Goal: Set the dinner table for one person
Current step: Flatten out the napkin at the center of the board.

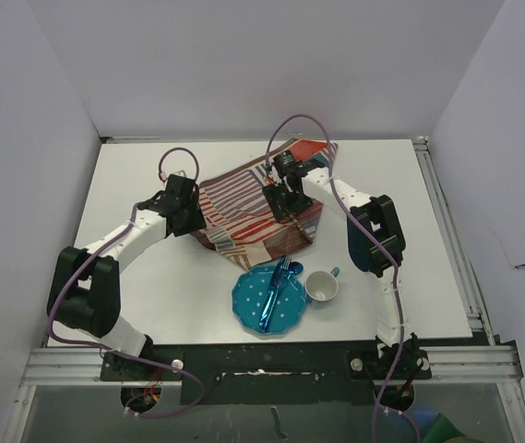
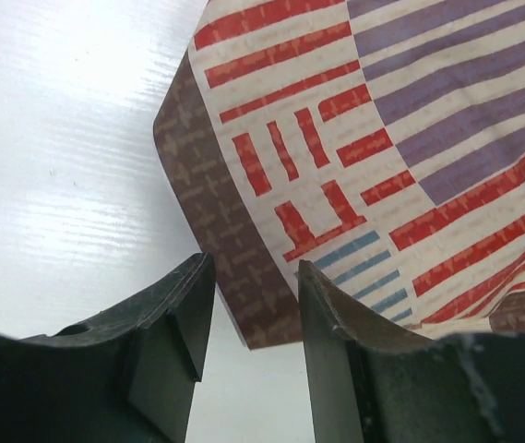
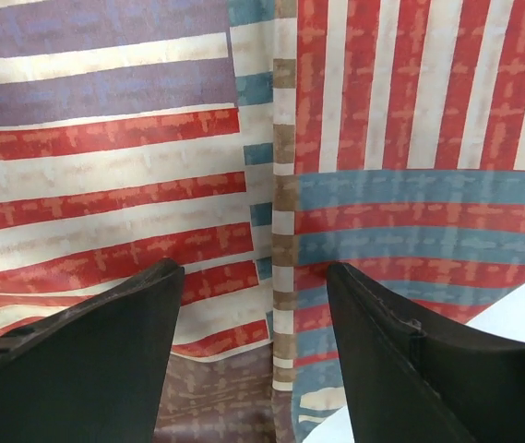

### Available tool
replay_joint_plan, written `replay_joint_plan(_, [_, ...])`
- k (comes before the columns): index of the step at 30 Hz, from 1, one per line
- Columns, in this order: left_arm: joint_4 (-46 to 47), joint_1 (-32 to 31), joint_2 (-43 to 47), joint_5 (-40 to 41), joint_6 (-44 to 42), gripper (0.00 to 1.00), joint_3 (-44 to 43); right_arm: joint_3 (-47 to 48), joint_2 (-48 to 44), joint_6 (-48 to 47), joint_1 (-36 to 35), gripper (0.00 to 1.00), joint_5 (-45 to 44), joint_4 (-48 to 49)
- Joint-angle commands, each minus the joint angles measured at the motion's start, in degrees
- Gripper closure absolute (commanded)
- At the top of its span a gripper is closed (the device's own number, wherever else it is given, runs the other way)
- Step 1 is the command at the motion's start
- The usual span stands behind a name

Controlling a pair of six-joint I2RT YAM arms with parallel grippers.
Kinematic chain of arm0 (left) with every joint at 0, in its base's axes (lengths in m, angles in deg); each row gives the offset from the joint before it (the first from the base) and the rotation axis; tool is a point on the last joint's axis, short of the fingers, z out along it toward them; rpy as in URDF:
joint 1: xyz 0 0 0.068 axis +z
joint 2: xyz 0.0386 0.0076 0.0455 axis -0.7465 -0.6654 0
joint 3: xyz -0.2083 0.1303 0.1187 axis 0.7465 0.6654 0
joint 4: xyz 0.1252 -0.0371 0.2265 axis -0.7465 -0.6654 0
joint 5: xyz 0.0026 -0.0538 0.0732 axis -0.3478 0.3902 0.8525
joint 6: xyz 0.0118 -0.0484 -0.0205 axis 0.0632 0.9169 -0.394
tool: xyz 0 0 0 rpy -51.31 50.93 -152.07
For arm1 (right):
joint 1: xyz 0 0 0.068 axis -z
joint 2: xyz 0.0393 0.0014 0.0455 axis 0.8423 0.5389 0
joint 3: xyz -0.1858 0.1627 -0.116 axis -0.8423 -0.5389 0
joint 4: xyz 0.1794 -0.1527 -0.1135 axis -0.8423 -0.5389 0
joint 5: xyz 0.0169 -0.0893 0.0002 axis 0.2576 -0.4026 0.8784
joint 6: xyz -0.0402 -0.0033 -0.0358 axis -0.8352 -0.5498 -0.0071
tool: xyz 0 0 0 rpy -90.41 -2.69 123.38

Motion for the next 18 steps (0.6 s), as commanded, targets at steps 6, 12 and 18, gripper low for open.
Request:
replay_joint_plan(6, [0.97,-0.57,2.98,-0.74,1.5,0.59,3.31,-0.03,0.35,0.25,0.04,0.35,-2.35,0.44])
replay_joint_plan(12, [2.68,-0.57,1.41,-0.79,1.73,0.59,5.09,1.59,3.01,1.19,0.04,0.39,-6.74,-0.31])
replay_joint_plan(18, [3.9,-0.57,-1.53,-1.22,2.28,0.56,5.05,3.46,5.56,1.93,0.14,0.75,-11.36,-1.89])
